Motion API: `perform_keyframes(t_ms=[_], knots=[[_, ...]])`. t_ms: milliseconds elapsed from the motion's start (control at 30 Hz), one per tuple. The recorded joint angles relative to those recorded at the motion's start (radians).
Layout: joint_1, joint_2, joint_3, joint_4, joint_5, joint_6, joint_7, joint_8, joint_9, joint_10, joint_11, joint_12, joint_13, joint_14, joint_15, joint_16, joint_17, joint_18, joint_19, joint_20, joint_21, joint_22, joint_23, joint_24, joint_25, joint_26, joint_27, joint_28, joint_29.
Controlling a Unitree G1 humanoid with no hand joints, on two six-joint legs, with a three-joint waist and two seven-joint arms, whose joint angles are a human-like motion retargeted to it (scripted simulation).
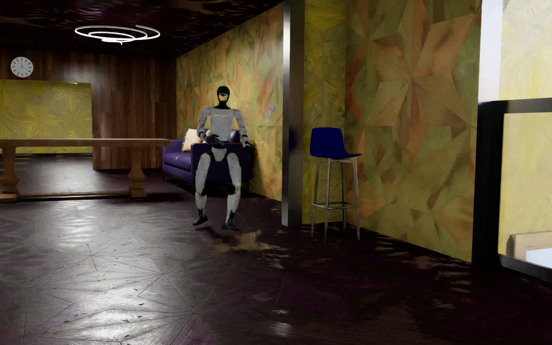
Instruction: Go to the stool
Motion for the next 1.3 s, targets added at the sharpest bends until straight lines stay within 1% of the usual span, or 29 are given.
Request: perform_keyframes(t_ms=[33,67,100,133,167,200,233,267,333,367,433,500,533,567,600,667,733,767,800,833,900,933,967,1000,1033,1067,1100,1200,1300], knots=[[0.054,0.032,0.013,-0.038,-0.024,0.003,0.053,-0.006,-0.004,-0.048,0.056,0.048,-0.007,0.038,0.026,-0.035,-0.010,0.190,0.001,0.065,-0.001,-0.028,0.021,-0.022,-0.052,-0.001,0.008,0.004,-0.012],[0.094,0.018,0.023,-0.069,-0.093,0.000,0.033,0.040,-0.003,-0.026,0.216,0.096,0.004,0.000,0.117,-0.079,-0.016,0.208,0.014,0.122,-0.015,-0.050,0.037,-0.051,-0.111,-0.005,0.011,0.012,-0.021],[0.128,-0.044,0.026,-0.105,-0.168,-0.009,0.008,0.132,0.006,0.016,0.432,0.120,0.015,-0.053,0.237,-0.120,-0.008,0.209,-0.078,0.161,-0.033,-0.053,0.054,-0.060,-0.169,-0.006,0.029,0.015,-0.033],[0.153,-0.125,0.023,-0.140,-0.240,-0.024,-0.016,0.179,0.016,0.059,0.634,0.124,0.039,-0.101,0.322,-0.143,0.022,0.209,-0.194,0.183,-0.064,-0.043,0.074,-0.040,-0.220,-0.005,0.048,0.013,-0.046],[0.174,-0.209,0.012,-0.179,-0.267,-0.038,-0.049,0.229,0.025,0.082,0.778,0.107,0.076,-0.133,0.330,-0.157,0.068,0.209,-0.160,0.194,-0.099,-0.019,0.093,0.016,-0.255,-0.012,0.058,0.003,-0.056],[0.202,-0.311,-0.005,-0.220,-0.225,-0.048,-0.097,0.307,0.031,0.073,0.868,0.079,0.107,-0.145,0.289,-0.162,0.113,0.208,-0.127,0.185,-0.135,0.000,0.110,0.080,-0.263,-0.026,0.058,-0.013,-0.059],[0.239,-0.397,-0.018,-0.260,-0.184,-0.051,-0.158,0.358,0.033,0.040,0.899,0.051,0.146,-0.144,0.270,-0.165,0.141,0.198,-0.067,0.167,-0.169,0.015,0.115,0.120,-0.246,-0.054,0.052,-0.026,-0.058],[0.277,-0.454,-0.028,-0.298,-0.185,-0.052,-0.226,0.361,0.033,0.003,0.874,0.013,0.176,-0.141,0.221,-0.176,0.157,0.183,-0.018,0.132,-0.203,0.029,0.122,0.121,-0.214,-0.073,0.052,-0.040,-0.047],[0.350,-0.531,-0.049,-0.350,-0.223,-0.057,-0.362,0.330,0.030,-0.047,0.709,-0.048,0.223,-0.155,0.136,-0.204,0.155,0.149,-0.039,0.053,-0.260,0.053,0.143,0.052,-0.169,-0.099,0.062,-0.063,-0.017],[0.377,-0.560,-0.059,-0.369,-0.231,-0.061,-0.428,0.336,0.029,-0.054,0.585,-0.084,0.239,-0.175,0.108,-0.222,0.147,0.131,-0.050,0.009,-0.280,0.084,0.137,0.015,-0.177,-0.107,0.084,-0.066,-0.007],[0.421,-0.606,-0.076,-0.401,-0.188,-0.069,-0.566,0.499,0.026,-0.054,0.319,-0.138,0.256,-0.214,0.166,-0.243,0.134,0.092,-0.036,-0.056,-0.327,0.125,0.148,-0.030,-0.194,-0.102,0.115,-0.067,-0.013],[0.460,-0.576,-0.080,-0.413,-0.115,-0.081,-0.691,0.757,0.021,-0.057,0.043,-0.154,0.252,-0.245,0.310,-0.251,0.142,0.052,-0.010,-0.092,-0.371,0.164,0.197,-0.050,-0.183,-0.067,0.139,-0.039,-0.028],[0.473,-0.547,-0.073,-0.407,-0.085,-0.086,-0.745,0.817,0.019,-0.051,-0.045,-0.151,0.248,-0.258,0.358,-0.249,0.147,0.034,0.000,-0.101,-0.385,0.193,0.229,-0.060,-0.174,-0.043,0.147,-0.025,-0.035],[0.481,-0.533,-0.061,-0.391,-0.078,-0.090,-0.789,0.785,0.018,-0.038,-0.038,-0.144,0.240,-0.273,0.340,-0.241,0.151,0.014,0.000,-0.102,-0.390,0.227,0.261,-0.073,-0.165,-0.015,0.153,-0.015,-0.038],[0.478,-0.520,-0.050,-0.377,-0.093,-0.095,-0.821,0.711,0.017,-0.007,0.007,-0.134,0.243,-0.295,0.232,-0.241,0.147,-0.008,0.002,-0.099,-0.387,0.276,0.278,-0.089,-0.158,0.016,0.159,0.002,-0.036],[0.463,-0.475,-0.040,-0.331,-0.081,-0.101,-0.877,0.593,0.018,0.049,0.035,-0.095,0.190,-0.283,0.127,-0.211,0.134,-0.041,-0.034,-0.044,-0.358,0.348,0.353,-0.141,-0.132,0.072,0.186,0.020,-0.034],[0.388,-0.412,-0.035,-0.291,-0.045,-0.087,-0.918,0.479,0.022,0.181,0.010,-0.081,0.126,-0.200,0.086,-0.203,0.123,-0.085,-0.069,0.040,-0.322,0.455,0.453,-0.225,-0.081,0.141,0.246,0.069,-0.028],[0.328,-0.383,-0.036,-0.276,-0.026,-0.076,-0.920,0.422,0.025,0.273,0.002,-0.081,0.088,-0.121,0.070,-0.206,0.107,-0.130,-0.085,0.071,-0.305,0.512,0.515,-0.272,-0.064,0.180,0.269,0.101,-0.015],[0.255,-0.355,-0.038,-0.258,-0.010,-0.066,-0.895,0.366,0.028,0.378,-0.008,-0.085,0.052,-0.043,0.054,-0.203,0.084,-0.175,-0.101,0.080,-0.281,0.566,0.569,-0.308,-0.062,0.207,0.286,0.115,-0.002],[0.170,-0.326,-0.041,-0.204,0.006,-0.054,-0.814,0.311,0.032,0.487,-0.020,-0.087,0.023,0.002,0.041,-0.192,0.062,-0.210,-0.116,0.063,-0.260,0.610,0.615,-0.328,-0.066,0.215,0.301,0.108,0.009],[0.061,-0.290,-0.032,-0.053,0.037,-0.031,-0.588,0.226,0.036,0.584,-0.022,-0.076,-0.022,-0.054,0.010,-0.164,0.042,-0.078,-0.142,-0.007,-0.254,0.663,0.696,-0.342,-0.062,0.190,0.335,0.062,0.020],[0.053,-0.278,-0.022,-0.005,0.049,-0.021,-0.466,0.199,0.033,0.559,-0.021,-0.063,-0.041,-0.093,-0.004,-0.160,0.043,-0.021,-0.154,-0.031,-0.269,0.675,0.734,-0.349,-0.055,0.174,0.359,0.037,0.014],[0.064,-0.265,-0.012,0.001,0.057,-0.016,-0.357,0.175,0.029,0.491,-0.023,-0.044,-0.051,-0.118,-0.016,-0.157,0.048,0.005,-0.162,-0.048,-0.296,0.678,0.763,-0.356,-0.050,0.159,0.380,0.010,0.005],[0.088,-0.251,-0.005,-0.028,0.061,-0.013,-0.271,0.148,0.024,0.386,-0.025,-0.029,-0.055,-0.153,-0.028,-0.156,0.058,-0.006,-0.166,-0.063,-0.320,0.676,0.784,-0.355,-0.048,0.152,0.398,-0.016,-0.007],[0.117,-0.232,0.000,-0.076,0.063,-0.012,-0.208,0.121,0.019,0.258,-0.030,-0.018,-0.053,-0.133,-0.037,-0.154,0.067,-0.048,-0.166,-0.074,-0.336,0.669,0.795,-0.349,-0.050,0.147,0.405,-0.040,-0.016],[0.173,-0.207,0.000,-0.098,0.066,-0.011,-0.097,0.094,0.012,0.135,-0.050,-0.010,-0.049,-0.093,-0.043,-0.157,0.069,0.097,-0.164,-0.080,-0.338,0.659,0.798,-0.341,-0.059,0.145,0.402,-0.056,-0.015],[0.239,-0.185,0.000,-0.106,0.067,-0.012,0.003,0.074,0.006,0.042,-0.063,-0.003,-0.044,-0.137,-0.054,-0.163,0.067,0.130,-0.159,-0.077,-0.331,0.649,0.799,-0.335,-0.070,0.146,0.392,-0.062,-0.006],[0.324,-0.176,0.007,-0.171,0.031,-0.027,-0.040,0.067,0.001,-0.077,0.032,-0.016,-0.018,-0.160,-0.079,-0.187,0.079,0.119,-0.139,-0.065,-0.363,0.633,0.776,-0.313,-0.073,0.151,0.380,-0.030,0.010],[0.357,-0.313,-0.012,-0.180,-0.061,-0.041,-0.057,0.140,0.010,-0.078,0.384,-0.055,0.010,-0.173,0.044,-0.187,0.130,0.100,-0.084,-0.074,-0.426,0.594,0.738,-0.279,-0.053,0.139,0.374,-0.012,0.001]])
